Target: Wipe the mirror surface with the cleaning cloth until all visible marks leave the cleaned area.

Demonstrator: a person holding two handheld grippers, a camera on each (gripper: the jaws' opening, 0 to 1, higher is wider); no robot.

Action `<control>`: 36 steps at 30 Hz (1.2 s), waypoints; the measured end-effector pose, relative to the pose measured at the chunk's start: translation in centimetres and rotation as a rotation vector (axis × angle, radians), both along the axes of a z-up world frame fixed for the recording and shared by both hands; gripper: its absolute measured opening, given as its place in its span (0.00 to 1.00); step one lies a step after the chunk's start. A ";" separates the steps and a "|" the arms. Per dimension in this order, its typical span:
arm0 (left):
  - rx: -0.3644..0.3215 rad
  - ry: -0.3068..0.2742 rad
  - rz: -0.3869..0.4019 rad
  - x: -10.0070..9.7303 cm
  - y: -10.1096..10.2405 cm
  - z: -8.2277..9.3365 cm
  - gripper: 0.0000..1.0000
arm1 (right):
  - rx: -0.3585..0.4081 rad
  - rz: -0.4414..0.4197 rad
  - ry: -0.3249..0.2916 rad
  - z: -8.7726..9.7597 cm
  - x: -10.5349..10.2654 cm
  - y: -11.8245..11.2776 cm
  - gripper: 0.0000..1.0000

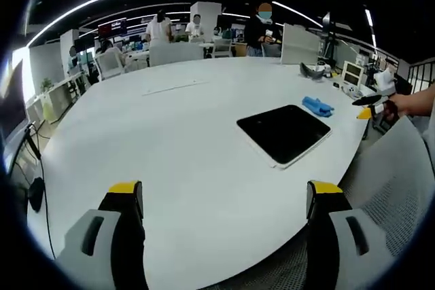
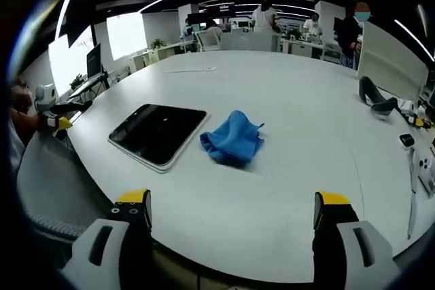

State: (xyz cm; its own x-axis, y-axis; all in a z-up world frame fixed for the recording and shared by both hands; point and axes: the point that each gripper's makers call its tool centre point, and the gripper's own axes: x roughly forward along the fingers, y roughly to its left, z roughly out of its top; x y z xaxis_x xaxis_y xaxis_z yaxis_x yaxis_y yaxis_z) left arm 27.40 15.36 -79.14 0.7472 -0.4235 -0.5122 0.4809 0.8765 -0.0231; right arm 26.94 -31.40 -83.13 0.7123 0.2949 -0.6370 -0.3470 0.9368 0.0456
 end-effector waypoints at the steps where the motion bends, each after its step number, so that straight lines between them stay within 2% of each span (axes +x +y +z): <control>1: 0.016 -0.002 -0.011 -0.1 -0.1 -0.1 0.99 | 0.004 -0.004 0.000 0.1 0.0 0.0 0.98; 3: 0.021 -0.003 -0.010 -0.1 0.0 -0.1 0.99 | 0.009 -0.013 -0.001 0.0 0.0 0.0 0.98; 7: -0.011 -0.004 0.021 0.2 0.4 0.2 0.99 | 0.017 -0.014 0.004 -0.2 -0.1 0.1 0.98; 9: -0.056 0.037 0.046 0.2 0.4 0.6 0.99 | 0.019 -0.015 0.002 -0.1 -0.1 0.1 0.99; 12: -0.042 0.019 0.068 0.7 0.9 2.2 0.99 | 0.015 -0.015 -0.014 0.7 0.1 0.0 0.99; 14: -0.126 0.002 0.063 0.7 -0.5 3.9 0.99 | 0.019 -0.020 -0.018 0.9 0.2 -0.3 0.99; 15: -0.132 0.002 0.070 0.7 -0.8 4.0 0.99 | 0.021 -0.024 -0.019 0.9 0.3 -0.3 0.99; 18: -0.117 0.005 0.065 0.4 -1.9 2.9 0.99 | 0.028 -0.035 -0.018 0.8 0.4 -0.4 0.99; 19: -0.034 0.029 0.037 0.0 -1.7 1.5 0.99 | 0.030 -0.038 -0.017 0.7 0.5 -0.3 0.99; 20: 0.011 0.044 0.030 -0.3 -1.5 0.7 0.99 | 0.035 -0.039 -0.016 0.7 0.5 -0.3 0.98; 21: 0.025 0.035 0.011 -0.4 -1.5 0.5 0.99 | 0.038 -0.037 -0.014 0.7 0.5 0.0 0.98; 25: -0.055 0.023 -0.009 -0.1 -2.2 1.1 0.99 | 0.031 -0.026 -0.007 0.5 0.5 0.3 0.98; 28: -0.038 0.058 0.005 -0.2 -1.6 0.2 0.99 | 0.035 -0.031 -0.004 0.3 0.5 0.2 0.98; 30: -0.055 0.051 0.016 0.0 -1.3 0.4 0.99 | 0.037 -0.031 -0.006 0.4 0.4 0.3 0.98; 32: -0.042 0.048 0.024 0.1 -1.0 0.0 0.99 | 0.037 -0.028 -0.003 0.4 0.2 0.5 0.98; 34: -0.049 0.079 0.029 -0.1 -1.1 -0.3 0.99 | 0.038 -0.028 -0.002 0.3 0.2 0.5 0.98; 36: -0.029 0.047 0.013 -0.1 -1.3 0.0 0.99 | 0.043 -0.031 -0.003 0.3 0.2 0.6 0.98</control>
State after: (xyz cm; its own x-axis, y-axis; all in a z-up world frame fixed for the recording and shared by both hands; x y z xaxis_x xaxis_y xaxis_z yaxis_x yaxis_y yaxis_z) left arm 27.29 14.06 -79.15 0.7283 -0.4290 -0.5343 0.4672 0.8813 -0.0706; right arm 27.14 -30.85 -82.80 0.7231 0.2998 -0.6223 -0.3185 0.9441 0.0848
